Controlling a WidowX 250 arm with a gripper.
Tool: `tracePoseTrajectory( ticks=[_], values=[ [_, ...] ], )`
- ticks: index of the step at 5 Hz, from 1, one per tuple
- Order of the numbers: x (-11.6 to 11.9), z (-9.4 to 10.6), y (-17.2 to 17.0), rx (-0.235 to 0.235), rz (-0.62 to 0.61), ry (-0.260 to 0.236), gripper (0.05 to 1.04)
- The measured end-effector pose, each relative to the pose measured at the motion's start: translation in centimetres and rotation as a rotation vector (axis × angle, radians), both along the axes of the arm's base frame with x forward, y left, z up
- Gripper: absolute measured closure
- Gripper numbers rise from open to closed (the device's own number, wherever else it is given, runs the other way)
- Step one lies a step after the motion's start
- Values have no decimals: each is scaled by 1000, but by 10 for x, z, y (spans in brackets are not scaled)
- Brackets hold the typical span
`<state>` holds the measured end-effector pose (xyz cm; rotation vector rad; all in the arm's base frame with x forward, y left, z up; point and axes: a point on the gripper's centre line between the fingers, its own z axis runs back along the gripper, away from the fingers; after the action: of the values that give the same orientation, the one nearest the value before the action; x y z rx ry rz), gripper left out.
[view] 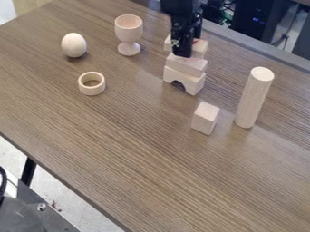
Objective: PUT TRIANGH ON TOP OF OTHER
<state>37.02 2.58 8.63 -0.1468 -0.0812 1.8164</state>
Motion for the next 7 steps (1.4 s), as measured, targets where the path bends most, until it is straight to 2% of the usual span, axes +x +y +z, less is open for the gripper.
tracePoseTrajectory(
  ticks=[2, 7],
  values=[
    [-4, -6, -12, 2, -7, 16, 527],
    [2, 0, -7, 8, 0, -9, 527]
  ],
)
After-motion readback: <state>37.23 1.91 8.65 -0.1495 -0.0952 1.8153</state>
